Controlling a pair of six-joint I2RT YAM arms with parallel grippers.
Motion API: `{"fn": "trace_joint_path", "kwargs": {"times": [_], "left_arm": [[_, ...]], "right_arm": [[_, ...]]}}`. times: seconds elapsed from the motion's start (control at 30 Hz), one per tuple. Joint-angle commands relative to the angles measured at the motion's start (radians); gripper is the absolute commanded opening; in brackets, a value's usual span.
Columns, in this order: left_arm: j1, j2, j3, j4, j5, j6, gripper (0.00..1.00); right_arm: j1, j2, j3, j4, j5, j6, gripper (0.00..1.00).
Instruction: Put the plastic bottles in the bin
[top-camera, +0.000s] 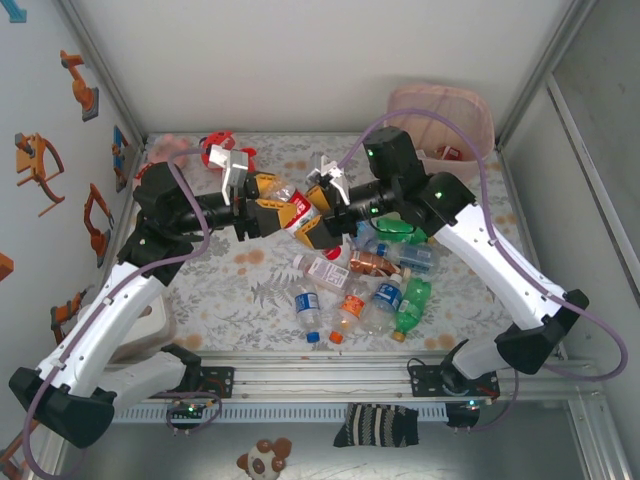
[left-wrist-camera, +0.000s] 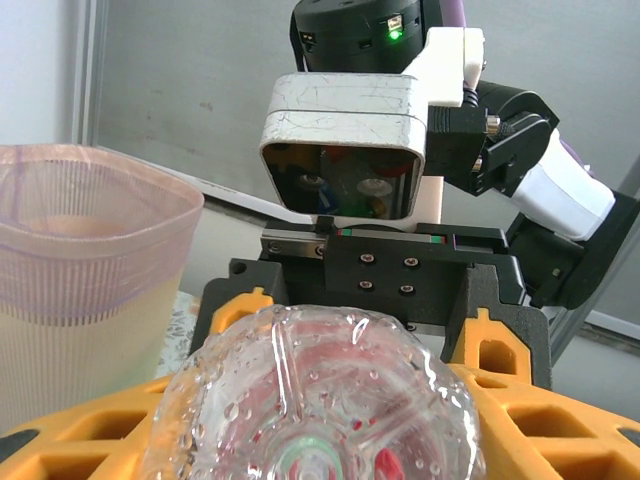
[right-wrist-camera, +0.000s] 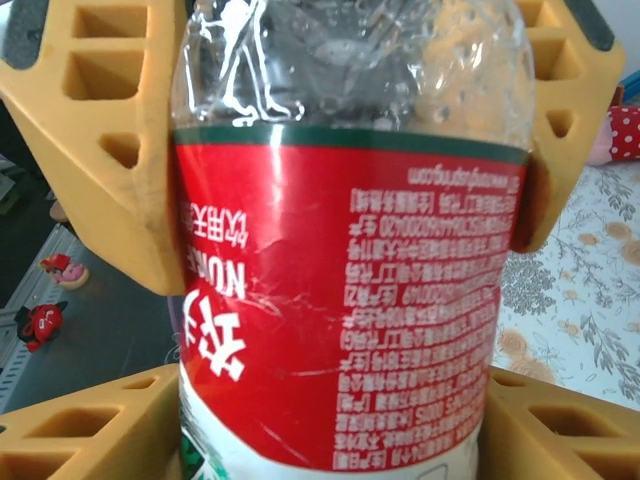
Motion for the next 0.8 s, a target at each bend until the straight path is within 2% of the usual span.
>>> {"fn": "trace_joint_path", "kwargs": {"times": [0.0, 0.2, 0.43, 0.6, 0.77], "left_arm": [[-0.007, -0.013, 0.027, 0.012, 0.004, 0.018, 0.49], [-0.007, -0.022, 0.015, 0.011, -0.021, 0.023, 0.57], [-0.007, -0.051, 0.004, -0.008, -0.081, 0.050, 0.73], [-0.007, -0.123, -0.031, -0.012, -0.223, 0.085, 0.78], [-0.006, -0.188, -0.078, -0.021, -0.364, 0.111, 0.80]], "right_arm": [[0.008, 0.004, 0.029, -0.017, -0.006, 0.008, 0.62], [0.008, 0.005, 0.031, -0.012, -0.007, 0.009, 0.50], [0.006, 0.001, 0.040, -0.013, 0.061, 0.004, 0.49], [-0.031, -0.002, 0.052, -0.012, 0.107, 0.026, 0.49], [-0.122, -0.004, 0.086, -0.012, 0.163, 0.079, 0.50]]}}
